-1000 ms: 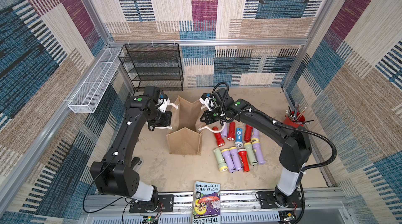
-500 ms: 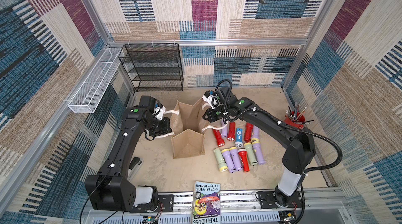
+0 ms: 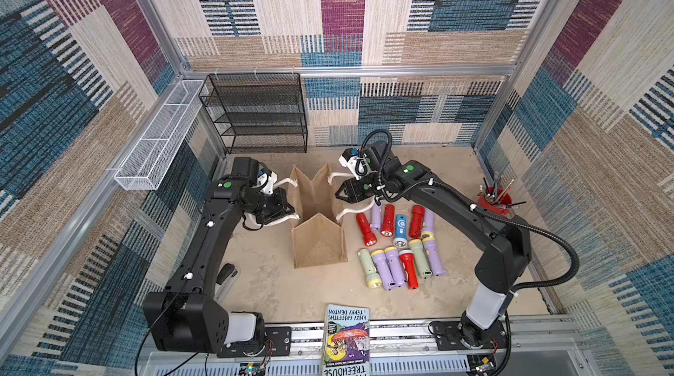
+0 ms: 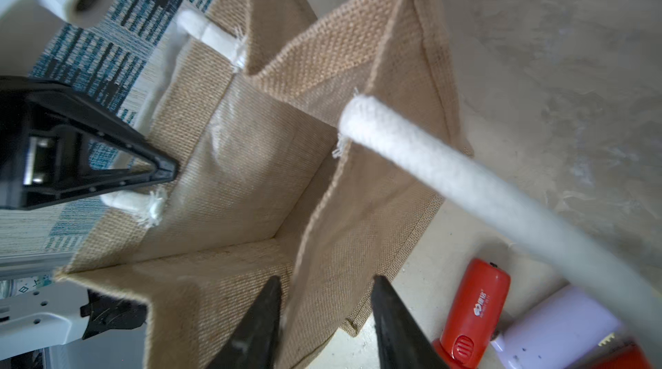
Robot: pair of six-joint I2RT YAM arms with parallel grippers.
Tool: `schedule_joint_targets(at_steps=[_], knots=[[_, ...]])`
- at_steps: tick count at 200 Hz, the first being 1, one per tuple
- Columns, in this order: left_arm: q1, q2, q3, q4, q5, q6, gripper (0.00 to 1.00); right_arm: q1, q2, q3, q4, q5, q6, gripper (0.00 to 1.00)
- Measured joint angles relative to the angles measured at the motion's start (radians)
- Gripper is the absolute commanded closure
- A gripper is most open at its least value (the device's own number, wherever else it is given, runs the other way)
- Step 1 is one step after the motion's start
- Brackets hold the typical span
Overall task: Put the flashlights into the tote bags
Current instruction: Move the canvas bag to the center of the board, then pick up the flashlight from the center of the board.
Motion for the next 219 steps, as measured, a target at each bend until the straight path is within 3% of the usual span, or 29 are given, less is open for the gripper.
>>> schedule_joint_targets(at_steps=[49, 103, 160, 196, 219], knots=[[0.0, 0.003, 0.005, -0.004, 0.026, 0.04, 1.0, 0.0, -0.086, 0.014, 0.002, 0.013, 0.022, 0.47], [0.0, 0.012, 0.009, -0.011, 0.078, 0.084, 1.0, -0.042, -0.319, -0.161, 0.004, 0.224, 0.07, 0.44], [0.0, 0.031, 0.013, -0.011, 0.122, 0.121, 1.0, -0.332, -0.537, -0.513, 0.002, 0.341, 0.14, 0.46], [0.0, 0.028, 0.02, -0.013, 0.142, 0.147, 1.0, -0.515, -0.509, -0.672, 0.061, 0.29, 0.146, 0.44], [0.0, 0.015, 0.02, -0.016, 0.152, 0.156, 1.0, -0.575, -0.44, -0.723, 0.111, 0.245, 0.146, 0.44]])
